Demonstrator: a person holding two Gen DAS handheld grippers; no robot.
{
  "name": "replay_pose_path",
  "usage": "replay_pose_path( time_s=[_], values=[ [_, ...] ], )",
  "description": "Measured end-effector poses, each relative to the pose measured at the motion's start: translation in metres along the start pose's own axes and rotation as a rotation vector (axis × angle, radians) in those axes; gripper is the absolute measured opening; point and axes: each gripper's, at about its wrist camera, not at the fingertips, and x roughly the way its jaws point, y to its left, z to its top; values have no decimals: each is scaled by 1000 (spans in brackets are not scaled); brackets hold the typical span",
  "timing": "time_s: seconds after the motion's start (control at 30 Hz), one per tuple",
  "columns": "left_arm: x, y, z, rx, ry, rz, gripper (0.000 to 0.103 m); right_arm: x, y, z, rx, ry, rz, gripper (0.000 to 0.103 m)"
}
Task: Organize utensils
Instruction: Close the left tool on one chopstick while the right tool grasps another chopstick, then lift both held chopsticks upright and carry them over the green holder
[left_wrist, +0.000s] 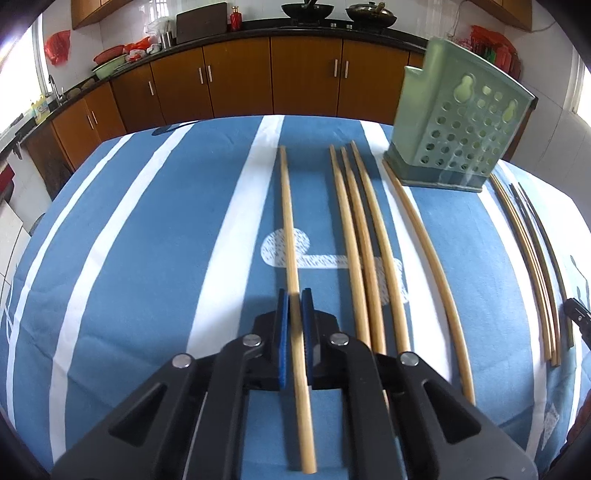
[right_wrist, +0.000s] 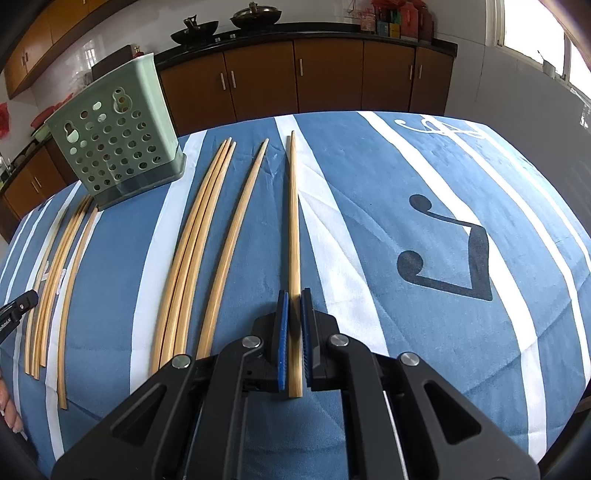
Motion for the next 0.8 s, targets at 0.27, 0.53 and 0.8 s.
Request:
replay_pose_path(
  time_s=[0.27,0.53,0.8],
  values=[
    [11,33,15,-38,-12,73,10,9,-11,11,28,-14,-25,8],
    [2,37,2,-50,-20,76,14,2,-10,1,19,-19,-26,8],
    [-11,35,-17,-50,-29,67,10,-1,-8,-6,0,-28,-28,8]
  ],
)
